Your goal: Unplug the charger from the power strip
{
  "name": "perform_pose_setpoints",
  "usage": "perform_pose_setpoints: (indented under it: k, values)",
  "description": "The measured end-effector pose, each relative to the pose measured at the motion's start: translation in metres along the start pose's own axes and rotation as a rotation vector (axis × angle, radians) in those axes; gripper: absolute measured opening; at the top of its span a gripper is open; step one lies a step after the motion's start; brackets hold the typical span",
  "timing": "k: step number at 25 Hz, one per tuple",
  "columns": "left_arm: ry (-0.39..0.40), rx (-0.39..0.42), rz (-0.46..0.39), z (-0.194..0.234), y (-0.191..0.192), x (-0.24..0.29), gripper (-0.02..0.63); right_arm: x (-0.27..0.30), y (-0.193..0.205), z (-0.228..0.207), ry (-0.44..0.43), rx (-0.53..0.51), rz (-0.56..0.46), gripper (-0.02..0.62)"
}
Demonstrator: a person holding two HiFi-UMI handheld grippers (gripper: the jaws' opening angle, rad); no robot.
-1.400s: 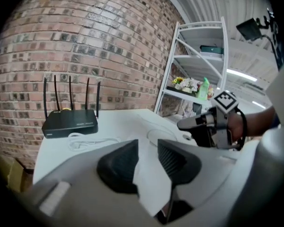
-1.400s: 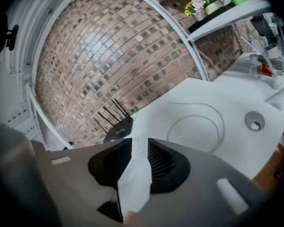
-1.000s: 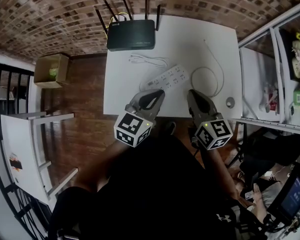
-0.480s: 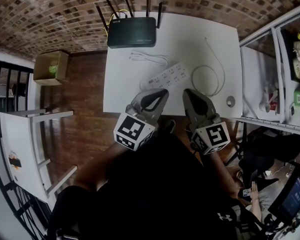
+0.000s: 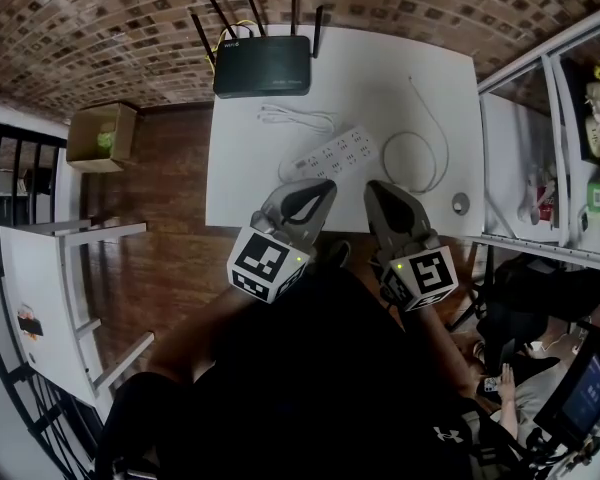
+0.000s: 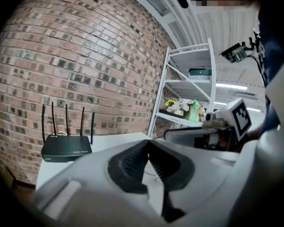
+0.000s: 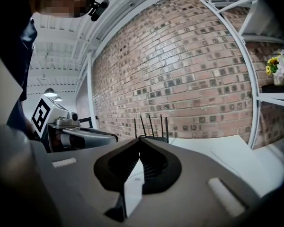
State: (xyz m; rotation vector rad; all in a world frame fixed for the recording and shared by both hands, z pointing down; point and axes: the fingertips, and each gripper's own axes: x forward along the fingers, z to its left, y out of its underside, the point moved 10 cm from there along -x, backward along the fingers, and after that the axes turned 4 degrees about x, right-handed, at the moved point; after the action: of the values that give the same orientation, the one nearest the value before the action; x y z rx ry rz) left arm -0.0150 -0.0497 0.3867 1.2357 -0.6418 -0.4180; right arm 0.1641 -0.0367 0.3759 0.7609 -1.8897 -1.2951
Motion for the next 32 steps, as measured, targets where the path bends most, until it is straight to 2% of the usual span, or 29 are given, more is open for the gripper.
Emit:
perform_pose_setpoints:
  k: [32]
  values:
    - [0.003, -0.009, 0.017, 0.0, 0.0014, 0.0015, 0.005, -0.0003, 0.0038, -0.0016, 0.015, 0.007, 0.014, 0.011]
